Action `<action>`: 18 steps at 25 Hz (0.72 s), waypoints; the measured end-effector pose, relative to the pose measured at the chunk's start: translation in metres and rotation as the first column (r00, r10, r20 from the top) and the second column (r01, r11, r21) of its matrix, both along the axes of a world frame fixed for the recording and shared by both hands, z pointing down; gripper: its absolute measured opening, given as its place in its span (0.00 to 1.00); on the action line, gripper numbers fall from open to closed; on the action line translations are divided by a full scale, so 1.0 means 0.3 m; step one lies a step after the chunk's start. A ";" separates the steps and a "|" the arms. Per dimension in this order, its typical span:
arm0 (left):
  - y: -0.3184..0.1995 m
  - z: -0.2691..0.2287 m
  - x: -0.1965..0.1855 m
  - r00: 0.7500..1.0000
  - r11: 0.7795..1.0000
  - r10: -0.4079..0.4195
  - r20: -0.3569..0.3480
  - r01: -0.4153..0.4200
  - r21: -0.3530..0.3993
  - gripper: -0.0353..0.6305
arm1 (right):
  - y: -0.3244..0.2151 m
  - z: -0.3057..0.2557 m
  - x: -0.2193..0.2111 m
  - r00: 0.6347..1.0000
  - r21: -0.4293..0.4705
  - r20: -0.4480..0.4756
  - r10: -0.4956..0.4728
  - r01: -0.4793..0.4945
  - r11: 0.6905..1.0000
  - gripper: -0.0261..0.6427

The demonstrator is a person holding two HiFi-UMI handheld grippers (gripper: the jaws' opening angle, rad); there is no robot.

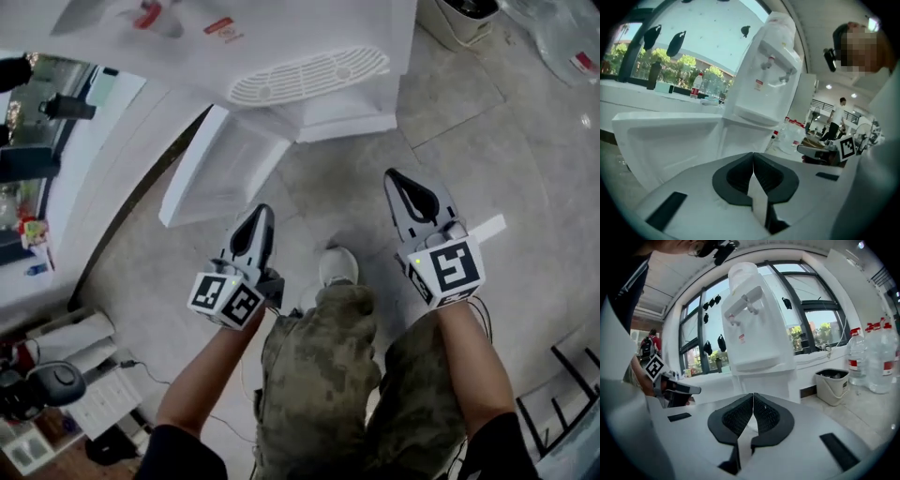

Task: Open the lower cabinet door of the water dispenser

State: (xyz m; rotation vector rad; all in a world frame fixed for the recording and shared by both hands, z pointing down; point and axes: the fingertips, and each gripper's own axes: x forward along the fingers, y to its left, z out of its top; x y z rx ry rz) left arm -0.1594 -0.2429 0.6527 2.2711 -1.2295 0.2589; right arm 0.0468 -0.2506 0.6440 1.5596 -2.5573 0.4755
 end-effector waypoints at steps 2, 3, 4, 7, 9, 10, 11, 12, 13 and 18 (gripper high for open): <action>0.084 -0.039 0.065 0.999 0.999 0.044 0.012 -0.044 -0.003 0.06 | 0.076 -0.046 0.056 0.999 -0.004 -0.024 0.045 -0.045 0.999 0.04; 0.142 -0.072 0.115 0.997 0.998 0.065 0.040 -0.065 0.010 0.06 | 0.138 -0.077 0.087 0.997 -0.006 -0.046 0.054 -0.054 0.999 0.04; 0.204 -0.117 0.171 0.993 0.995 0.092 0.075 -0.094 0.030 0.06 | 0.213 -0.115 0.117 0.996 -0.010 -0.067 0.063 -0.064 0.998 0.04; 0.314 -0.258 0.272 0.976 0.982 0.174 0.131 -0.183 0.055 0.06 | 0.397 -0.213 0.158 0.991 -0.077 -0.073 0.114 -0.120 0.990 0.04; 0.300 -0.307 0.249 0.979 0.984 0.174 0.105 -0.176 0.011 0.06 | 0.429 -0.243 0.130 0.991 -0.159 -0.073 0.116 -0.126 0.979 0.04; 0.289 -0.328 0.227 0.983 0.987 0.161 0.092 -0.161 -0.013 0.06 | 0.443 -0.258 0.117 0.991 -0.196 -0.074 0.113 -0.125 0.972 0.04; 0.287 -0.352 0.207 0.985 0.989 0.146 0.088 -0.144 -0.026 0.06 | 0.464 -0.279 0.113 0.991 -0.226 -0.074 0.111 -0.125 0.966 0.04; 0.301 -0.379 0.190 0.988 0.991 0.128 0.090 -0.126 -0.034 0.06 | 0.498 -0.307 0.116 0.991 -0.247 -0.073 0.108 -0.123 0.961 0.04; 0.335 -0.414 0.171 0.990 0.994 0.108 0.094 -0.105 -0.040 0.06 | 0.546 -0.344 0.118 0.992 -0.262 -0.073 0.101 -0.117 0.958 0.04; 0.588 -0.771 0.033 0.996 0.995 0.000 0.090 0.009 -0.099 0.06 | 0.805 -0.727 0.074 0.992 -0.312 -0.126 0.012 -0.052 0.949 0.04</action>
